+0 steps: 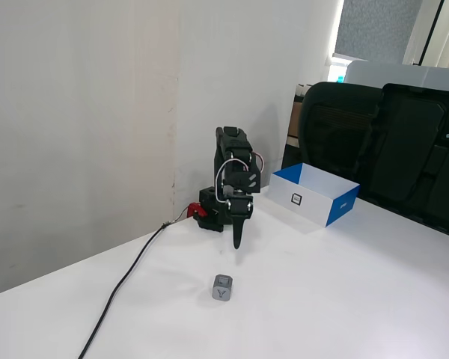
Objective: Grasp the gray block and put it in the box.
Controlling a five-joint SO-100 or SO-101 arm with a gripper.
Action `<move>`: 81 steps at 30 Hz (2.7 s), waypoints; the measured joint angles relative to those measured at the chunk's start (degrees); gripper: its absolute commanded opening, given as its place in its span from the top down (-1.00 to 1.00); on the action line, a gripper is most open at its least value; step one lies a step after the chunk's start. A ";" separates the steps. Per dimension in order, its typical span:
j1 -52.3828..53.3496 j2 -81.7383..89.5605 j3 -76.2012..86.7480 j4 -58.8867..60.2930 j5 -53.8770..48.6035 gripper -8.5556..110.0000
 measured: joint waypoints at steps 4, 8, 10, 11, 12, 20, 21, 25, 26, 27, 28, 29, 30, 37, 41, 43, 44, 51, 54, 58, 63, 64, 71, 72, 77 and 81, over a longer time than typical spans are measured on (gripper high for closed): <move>-2.72 -7.21 -5.63 -0.18 0.00 0.85; -5.10 -13.62 -10.81 -0.18 0.00 0.85; -5.71 -16.17 -12.66 -0.18 0.00 0.85; -5.98 -17.31 -13.54 -0.18 0.00 0.85; -6.06 -18.37 -14.33 -0.18 0.00 0.85; -6.33 -20.83 -16.00 -0.18 0.00 0.71; -6.33 -20.83 -16.00 -0.18 0.00 0.68; -6.33 -20.83 -16.00 -0.18 0.00 0.66; -6.33 -21.09 -16.00 -0.18 0.00 0.64; -6.33 -21.45 -16.00 -0.18 0.00 0.63; -6.33 -21.88 -16.00 -0.18 0.00 0.62; -6.33 -22.24 -16.00 -0.18 0.00 0.61; -6.33 -22.76 -16.00 -0.18 0.00 0.61; -6.33 -25.93 -16.00 -0.18 0.00 0.56; -6.33 -26.98 -16.00 -0.44 0.00 0.55; -6.33 -27.69 -16.08 -1.14 0.00 0.54; -6.24 -28.39 -16.52 -1.41 0.00 0.54; -5.71 -32.78 -21.45 -1.58 -0.79 0.55; -5.71 -33.84 -23.20 -1.58 -1.32 0.55; -5.63 -34.80 -23.64 -1.58 -1.41 0.54; -5.63 -35.16 -23.64 -1.58 -1.93 0.51; -5.63 -35.16 -23.64 -1.58 -1.93 0.50; -5.63 -35.16 -23.64 -0.53 -1.93 0.44; -5.63 -35.16 -23.64 -0.26 -1.93 0.44; -5.27 -35.16 -23.64 1.32 -1.85 0.44; -4.22 -35.16 -23.64 1.67 -1.93 0.43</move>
